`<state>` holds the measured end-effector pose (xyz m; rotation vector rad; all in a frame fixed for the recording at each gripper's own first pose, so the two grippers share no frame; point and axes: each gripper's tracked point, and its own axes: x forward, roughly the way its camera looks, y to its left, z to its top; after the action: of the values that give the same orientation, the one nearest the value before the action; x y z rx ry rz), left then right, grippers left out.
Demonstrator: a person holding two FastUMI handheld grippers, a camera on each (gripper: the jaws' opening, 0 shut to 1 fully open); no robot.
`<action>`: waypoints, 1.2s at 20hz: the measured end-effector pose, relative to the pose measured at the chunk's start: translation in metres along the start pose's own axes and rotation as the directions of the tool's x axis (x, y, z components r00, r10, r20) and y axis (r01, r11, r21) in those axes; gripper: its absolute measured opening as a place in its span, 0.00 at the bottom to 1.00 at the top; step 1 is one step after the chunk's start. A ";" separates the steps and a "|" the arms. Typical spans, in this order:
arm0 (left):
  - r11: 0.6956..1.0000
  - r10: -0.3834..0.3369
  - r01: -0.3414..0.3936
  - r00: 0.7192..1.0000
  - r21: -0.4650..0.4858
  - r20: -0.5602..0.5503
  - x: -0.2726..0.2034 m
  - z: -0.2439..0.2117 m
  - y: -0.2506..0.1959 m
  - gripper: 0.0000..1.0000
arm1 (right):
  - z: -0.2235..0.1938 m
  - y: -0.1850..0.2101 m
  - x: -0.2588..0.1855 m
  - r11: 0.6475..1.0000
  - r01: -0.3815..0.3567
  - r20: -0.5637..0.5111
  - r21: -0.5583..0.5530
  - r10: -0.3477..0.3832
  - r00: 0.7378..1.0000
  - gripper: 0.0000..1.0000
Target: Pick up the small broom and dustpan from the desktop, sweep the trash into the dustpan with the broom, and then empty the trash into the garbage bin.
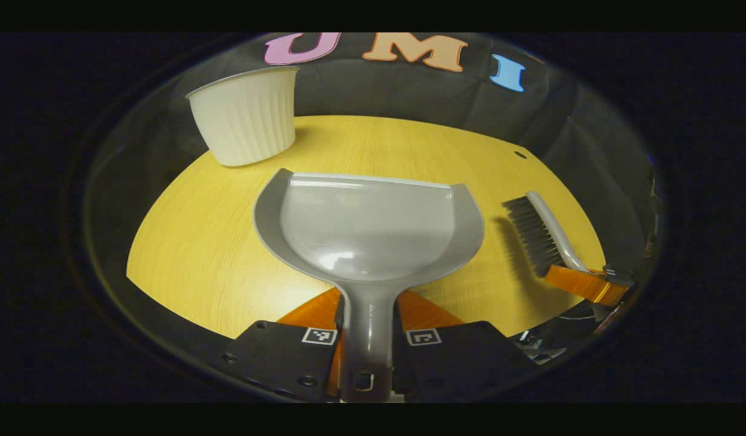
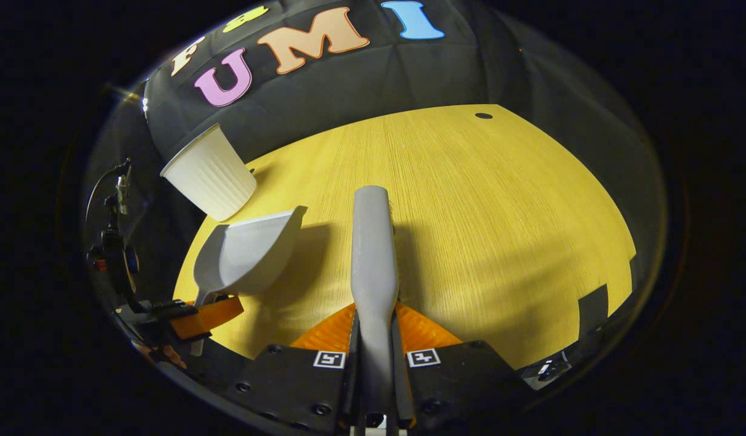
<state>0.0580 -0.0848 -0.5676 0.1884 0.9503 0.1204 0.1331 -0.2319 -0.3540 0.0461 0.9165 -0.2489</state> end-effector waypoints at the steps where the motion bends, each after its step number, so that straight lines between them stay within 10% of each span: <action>1: 1.000 0.001 -0.001 1.000 0.000 -0.004 0.001 0.001 -0.002 0.27 | -0.001 0.001 0.001 1.000 0.007 -0.006 -0.007 -0.007 1.000 0.22; 13: 0.999 0.013 -0.013 1.000 0.032 -0.007 0.001 -0.003 -0.002 0.29 | -0.012 0.008 0.024 1.000 0.005 -0.076 -0.028 -0.007 0.997 0.24; 19: 0.998 0.004 -0.004 1.000 0.055 0.003 -0.006 -0.002 -0.003 0.39 | -0.017 0.018 0.016 0.998 -0.052 -0.092 -0.040 0.048 0.995 0.67; 24: 0.999 0.010 -0.013 0.998 0.046 0.066 -0.022 0.007 -0.002 0.77 | -0.005 0.021 -0.009 0.996 -0.087 -0.065 -0.024 0.085 0.994 0.87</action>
<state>0.0511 -0.0911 -0.5469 0.2389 0.8870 0.1024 0.1292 -0.2090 -0.3517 0.0688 0.9792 -0.1558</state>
